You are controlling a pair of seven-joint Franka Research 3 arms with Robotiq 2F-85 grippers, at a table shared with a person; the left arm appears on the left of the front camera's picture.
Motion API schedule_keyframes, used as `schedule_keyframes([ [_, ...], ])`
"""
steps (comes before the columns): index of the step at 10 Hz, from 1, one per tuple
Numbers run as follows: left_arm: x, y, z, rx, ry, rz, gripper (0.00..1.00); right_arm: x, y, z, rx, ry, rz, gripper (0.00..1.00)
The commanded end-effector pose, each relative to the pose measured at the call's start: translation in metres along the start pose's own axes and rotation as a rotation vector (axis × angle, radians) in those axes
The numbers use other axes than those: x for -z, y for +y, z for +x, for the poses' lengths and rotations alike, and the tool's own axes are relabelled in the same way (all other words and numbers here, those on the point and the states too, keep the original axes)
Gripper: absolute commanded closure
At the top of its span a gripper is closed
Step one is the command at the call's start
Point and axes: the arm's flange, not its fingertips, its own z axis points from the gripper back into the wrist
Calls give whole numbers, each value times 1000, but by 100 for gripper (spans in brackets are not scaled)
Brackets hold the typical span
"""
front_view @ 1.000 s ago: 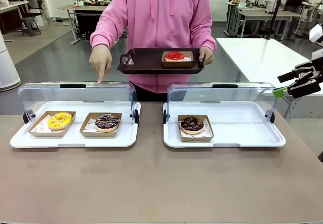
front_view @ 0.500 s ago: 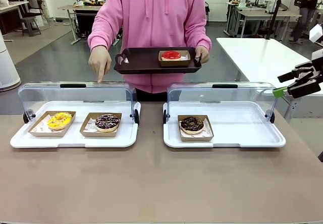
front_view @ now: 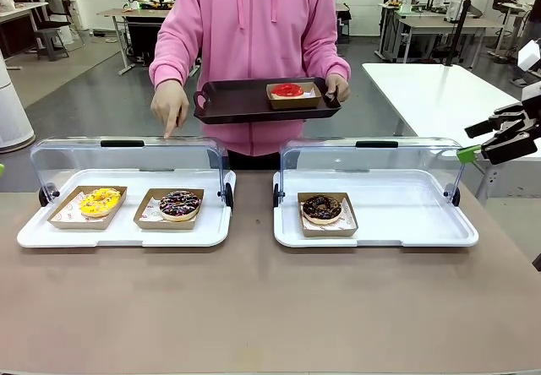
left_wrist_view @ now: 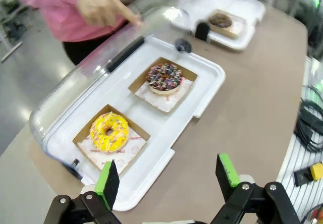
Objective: Provide the desired donut to the person.
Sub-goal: Pick up and lift the Paper togo box containing the Donut pointed at by the person.
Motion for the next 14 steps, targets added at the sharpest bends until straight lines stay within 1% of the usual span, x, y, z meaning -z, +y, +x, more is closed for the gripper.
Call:
schedule_keyframes([
  [1, 33, -7, 44, 199, 202, -44, 0, 1, 0, -1, 2, -8, 6, 0],
  [2, 56, -10, 67, 309, 285, -72, 0, 1, 0, -1, 2, -8, 6, 0],
  [3, 87, -22, 78, 389, 353, -98, 0, 1, 0, -1, 2, -8, 6, 0],
  [4, 126, -36, 82, 460, 441, -149, 0, 1, 0, -1, 2, -8, 6, 0],
  [5, 154, -42, 80, 522, 499, -212, 0, 1, 0, -1, 2, -8, 6, 0],
  [6, 183, -52, 70, 553, 540, -205, 0, 1, 0, -1, 2, -8, 6, 0],
  [7, 209, -53, 63, 581, 551, -211, 0, 1, 0, -1, 2, -8, 6, 0],
  [8, 235, -47, 58, 618, 533, -220, 0, 1, 0, -1, 2, -8, 6, 0],
  [9, 250, -43, 56, 642, 535, -228, 0, 1, 0, -1, 2, -8, 6, 0],
  [10, 261, -39, 57, 627, 547, -234, 0, 1, 0, -1, 2, -8, 6, 0],
  [12, 274, -31, 57, 613, 575, -206, 0, 1, 0, -1, 2, -8, 6, 0],
  [14, 286, -27, 55, 609, 578, -191, 0, 1, 0, -1, 2, -8, 6, 0],
])
